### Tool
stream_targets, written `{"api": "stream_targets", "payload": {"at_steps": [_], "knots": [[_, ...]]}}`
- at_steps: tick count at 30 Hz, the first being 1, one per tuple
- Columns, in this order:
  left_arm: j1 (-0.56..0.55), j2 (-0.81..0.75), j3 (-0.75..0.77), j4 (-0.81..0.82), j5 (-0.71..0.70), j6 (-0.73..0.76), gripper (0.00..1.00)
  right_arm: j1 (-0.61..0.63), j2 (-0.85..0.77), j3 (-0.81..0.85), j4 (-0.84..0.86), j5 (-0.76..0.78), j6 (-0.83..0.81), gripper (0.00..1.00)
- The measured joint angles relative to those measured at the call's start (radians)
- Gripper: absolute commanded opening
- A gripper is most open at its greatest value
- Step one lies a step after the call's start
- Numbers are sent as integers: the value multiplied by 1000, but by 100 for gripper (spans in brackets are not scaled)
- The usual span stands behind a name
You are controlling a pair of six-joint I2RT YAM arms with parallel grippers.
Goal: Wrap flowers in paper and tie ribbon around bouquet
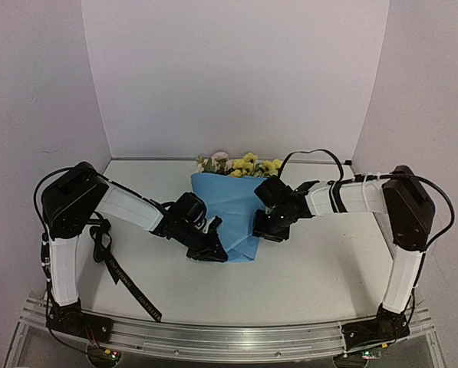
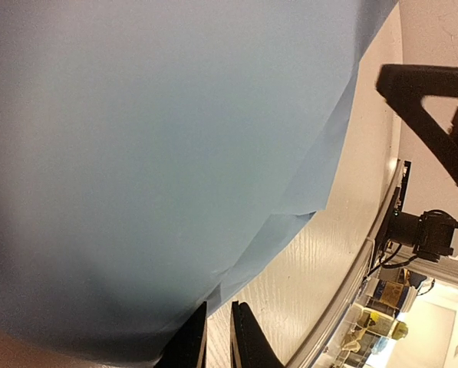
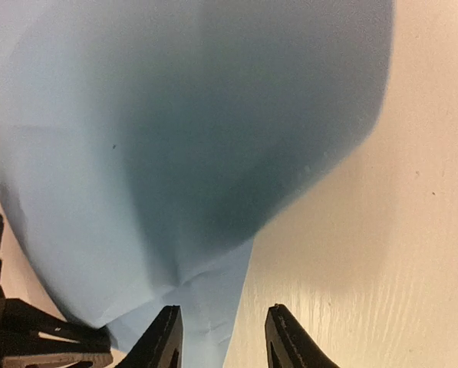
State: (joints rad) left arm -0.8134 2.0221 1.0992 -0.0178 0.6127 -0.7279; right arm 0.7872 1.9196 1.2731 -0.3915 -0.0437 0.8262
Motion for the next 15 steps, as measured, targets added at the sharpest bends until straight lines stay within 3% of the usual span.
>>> {"api": "stream_targets", "payload": {"at_steps": [8, 15], "knots": [[4, 5, 0, 6, 15, -3, 13, 59, -37, 104, -43, -28, -20, 32], [4, 8, 0, 17, 18, -3, 13, 69, 121, 267, -17, -91, -28, 30]]}}
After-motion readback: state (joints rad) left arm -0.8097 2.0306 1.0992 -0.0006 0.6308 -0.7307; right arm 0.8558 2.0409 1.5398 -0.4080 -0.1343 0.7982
